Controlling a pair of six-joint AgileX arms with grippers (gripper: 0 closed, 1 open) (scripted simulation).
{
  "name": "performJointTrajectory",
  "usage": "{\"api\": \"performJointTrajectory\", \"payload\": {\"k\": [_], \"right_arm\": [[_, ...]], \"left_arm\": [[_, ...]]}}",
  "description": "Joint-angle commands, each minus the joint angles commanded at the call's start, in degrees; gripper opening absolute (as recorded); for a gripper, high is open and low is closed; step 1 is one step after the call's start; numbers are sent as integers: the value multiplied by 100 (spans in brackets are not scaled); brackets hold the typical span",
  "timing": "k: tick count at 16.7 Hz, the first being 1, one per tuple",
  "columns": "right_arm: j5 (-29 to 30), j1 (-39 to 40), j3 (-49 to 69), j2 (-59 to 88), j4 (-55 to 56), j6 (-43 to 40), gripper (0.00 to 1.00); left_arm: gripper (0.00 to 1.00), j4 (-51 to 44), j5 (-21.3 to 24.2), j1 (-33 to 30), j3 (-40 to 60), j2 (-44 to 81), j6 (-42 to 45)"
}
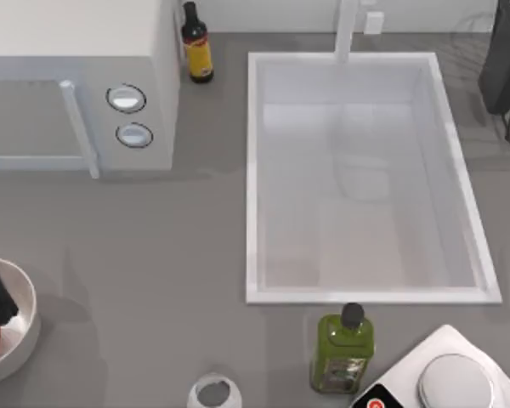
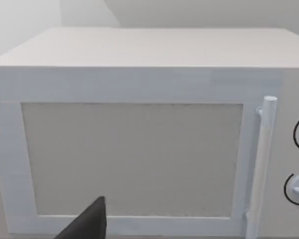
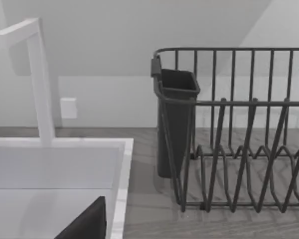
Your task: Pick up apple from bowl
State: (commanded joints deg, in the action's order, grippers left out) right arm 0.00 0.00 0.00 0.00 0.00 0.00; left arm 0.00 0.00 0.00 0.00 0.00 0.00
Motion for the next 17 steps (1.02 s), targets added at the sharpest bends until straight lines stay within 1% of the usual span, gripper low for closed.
{"api": "performJointTrajectory", "payload": {"k": [3, 6, 9, 17], "right_arm": [[0, 0, 0, 0, 0, 0, 100], [0, 0, 0, 0, 0, 0, 100], [0, 0, 0, 0, 0, 0, 100], [0, 0, 0, 0, 0, 0, 100]], "left_arm": [[100, -196, 0, 18, 174, 198, 21], [100, -879, 0, 77, 755, 939, 91], [100, -1887, 0, 163, 1596, 2199, 193], [100, -4891, 1, 417, 4093, 6278, 495]]}}
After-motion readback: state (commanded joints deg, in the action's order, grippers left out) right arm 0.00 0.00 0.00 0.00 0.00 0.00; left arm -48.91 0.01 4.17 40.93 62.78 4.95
